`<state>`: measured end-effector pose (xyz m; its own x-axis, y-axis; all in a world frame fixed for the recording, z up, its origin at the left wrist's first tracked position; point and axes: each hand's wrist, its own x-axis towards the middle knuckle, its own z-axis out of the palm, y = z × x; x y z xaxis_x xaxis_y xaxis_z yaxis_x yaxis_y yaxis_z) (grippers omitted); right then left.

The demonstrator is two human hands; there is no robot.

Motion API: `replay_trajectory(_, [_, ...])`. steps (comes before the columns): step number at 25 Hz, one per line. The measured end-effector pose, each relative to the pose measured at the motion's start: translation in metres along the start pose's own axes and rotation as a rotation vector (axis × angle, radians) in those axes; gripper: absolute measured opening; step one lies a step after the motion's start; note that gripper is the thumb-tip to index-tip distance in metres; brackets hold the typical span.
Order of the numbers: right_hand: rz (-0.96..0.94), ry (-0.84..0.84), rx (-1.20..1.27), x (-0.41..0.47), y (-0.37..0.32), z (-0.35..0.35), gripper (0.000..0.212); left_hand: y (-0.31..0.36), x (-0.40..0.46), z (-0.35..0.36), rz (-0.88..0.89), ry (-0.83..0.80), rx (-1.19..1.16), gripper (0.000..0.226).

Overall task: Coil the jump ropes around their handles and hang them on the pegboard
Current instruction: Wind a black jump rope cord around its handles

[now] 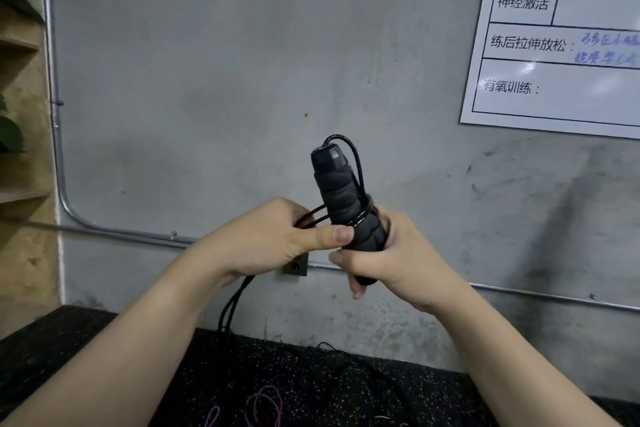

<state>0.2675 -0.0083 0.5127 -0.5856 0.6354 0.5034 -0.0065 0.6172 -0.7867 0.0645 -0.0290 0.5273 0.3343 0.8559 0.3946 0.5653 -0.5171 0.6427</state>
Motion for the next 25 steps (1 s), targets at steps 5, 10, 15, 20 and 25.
replay_trajectory(5, [0.030, 0.168, -0.110, 0.005, 0.007, -0.008, 0.026, 0.006, 0.006, 0.013, 0.066, 0.002, 0.039, 0.073])
replay_trajectory(10, [0.079, 0.334, -0.116, -0.001, 0.029, 0.007, 0.030, 0.009, 0.007, 0.038, 0.008, 0.196, 0.238, 0.037])
replay_trajectory(15, [0.148, 0.267, -0.061, -0.011, 0.019, 0.015, 0.026, 0.004, 0.002, 0.022, 0.086, 0.062, 0.158, 0.049])
replay_trajectory(20, [0.241, -0.369, 0.640, -0.020, -0.004, -0.009, 0.034, 0.014, -0.004, 0.004, 0.214, -0.110, -0.214, 0.052])
replay_trajectory(25, [0.159, -0.152, 0.436, -0.013, -0.006, 0.000, 0.020, 0.016, -0.007, 0.003, 0.154, 0.001, 0.016, 0.077])
